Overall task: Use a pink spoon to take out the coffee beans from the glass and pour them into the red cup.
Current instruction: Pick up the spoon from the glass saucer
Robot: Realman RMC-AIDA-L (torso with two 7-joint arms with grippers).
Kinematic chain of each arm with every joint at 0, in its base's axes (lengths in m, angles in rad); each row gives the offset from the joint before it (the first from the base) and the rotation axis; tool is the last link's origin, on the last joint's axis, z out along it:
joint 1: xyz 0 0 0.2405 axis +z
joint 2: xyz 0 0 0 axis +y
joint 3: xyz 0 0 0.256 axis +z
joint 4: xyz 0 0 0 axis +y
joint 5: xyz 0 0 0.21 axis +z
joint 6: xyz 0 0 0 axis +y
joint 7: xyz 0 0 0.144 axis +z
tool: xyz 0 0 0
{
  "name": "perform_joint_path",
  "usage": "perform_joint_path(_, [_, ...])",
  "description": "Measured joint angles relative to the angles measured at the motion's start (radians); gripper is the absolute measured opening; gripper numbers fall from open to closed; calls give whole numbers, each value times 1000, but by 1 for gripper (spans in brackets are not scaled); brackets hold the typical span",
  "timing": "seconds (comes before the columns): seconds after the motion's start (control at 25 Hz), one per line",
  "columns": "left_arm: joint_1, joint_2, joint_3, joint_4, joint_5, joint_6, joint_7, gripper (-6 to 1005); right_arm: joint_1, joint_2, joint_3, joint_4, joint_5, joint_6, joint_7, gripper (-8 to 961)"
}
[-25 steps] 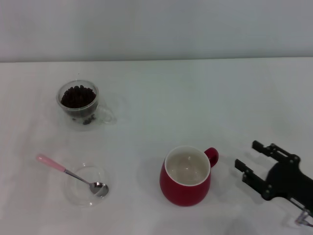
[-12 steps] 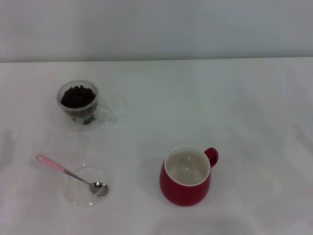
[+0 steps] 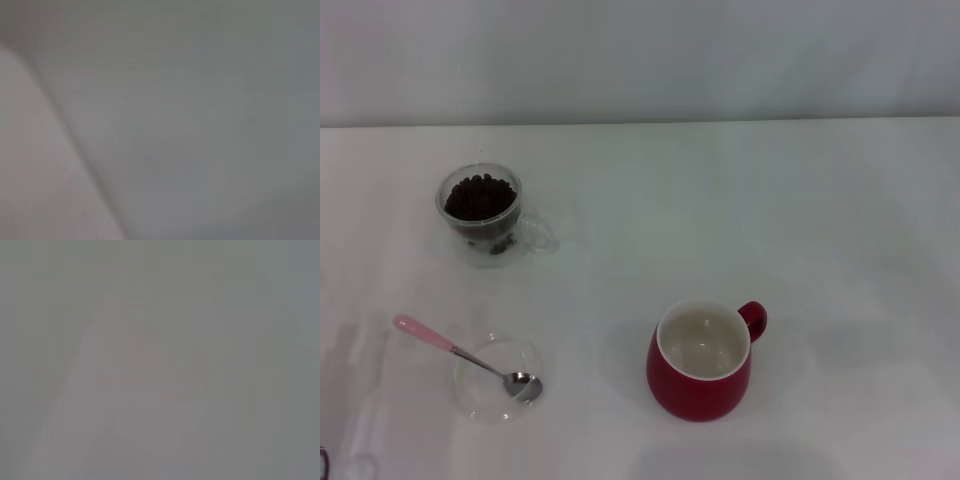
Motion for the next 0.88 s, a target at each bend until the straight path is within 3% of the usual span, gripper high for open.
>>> perform_joint_path(0.2, [-10,0,28,-5,14,-85,-46,706,23,13,44,-30,1,60,-30,734])
perform_joint_path(0.36, [-55,-2,32,-7,41,-147,-70,709,13,28,55,-57,1,70,-59,734])
perform_joint_path(0.6, [-121,-1,33,-4,111,-275,-129,710,-4,33,64,-63,1,67,-65,733])
perform_joint_path(0.88, [-136,-2,34,-3,134,-317,-154,709,-24,40,72,-63,2,63,-65,733])
